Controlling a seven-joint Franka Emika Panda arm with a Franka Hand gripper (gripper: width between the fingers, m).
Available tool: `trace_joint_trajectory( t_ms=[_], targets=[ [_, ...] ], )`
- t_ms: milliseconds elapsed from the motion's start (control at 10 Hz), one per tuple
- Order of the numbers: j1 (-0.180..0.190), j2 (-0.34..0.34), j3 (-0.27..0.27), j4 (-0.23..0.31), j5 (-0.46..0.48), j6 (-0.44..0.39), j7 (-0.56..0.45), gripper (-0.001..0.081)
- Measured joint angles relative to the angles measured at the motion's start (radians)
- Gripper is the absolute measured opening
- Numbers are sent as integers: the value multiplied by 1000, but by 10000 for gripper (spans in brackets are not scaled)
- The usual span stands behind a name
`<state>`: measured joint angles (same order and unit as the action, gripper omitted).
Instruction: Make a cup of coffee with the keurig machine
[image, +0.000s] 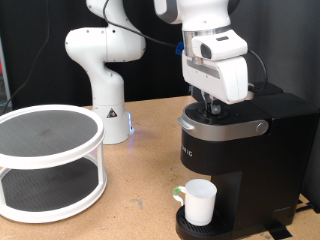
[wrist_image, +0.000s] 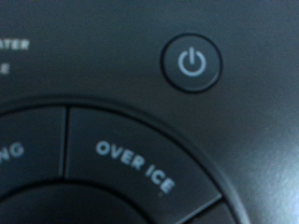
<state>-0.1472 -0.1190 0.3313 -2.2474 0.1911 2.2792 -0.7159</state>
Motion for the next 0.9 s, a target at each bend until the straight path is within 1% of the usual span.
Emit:
trace_joint_trajectory(
  t_ms=[300,500,900],
  targets=[
    [0,-3,1,-5,-7,4,4,2],
    [0,2,1,12,-39,-54,28,2],
    [-2,34,0,58,-60,-122,62,2]
  ],
)
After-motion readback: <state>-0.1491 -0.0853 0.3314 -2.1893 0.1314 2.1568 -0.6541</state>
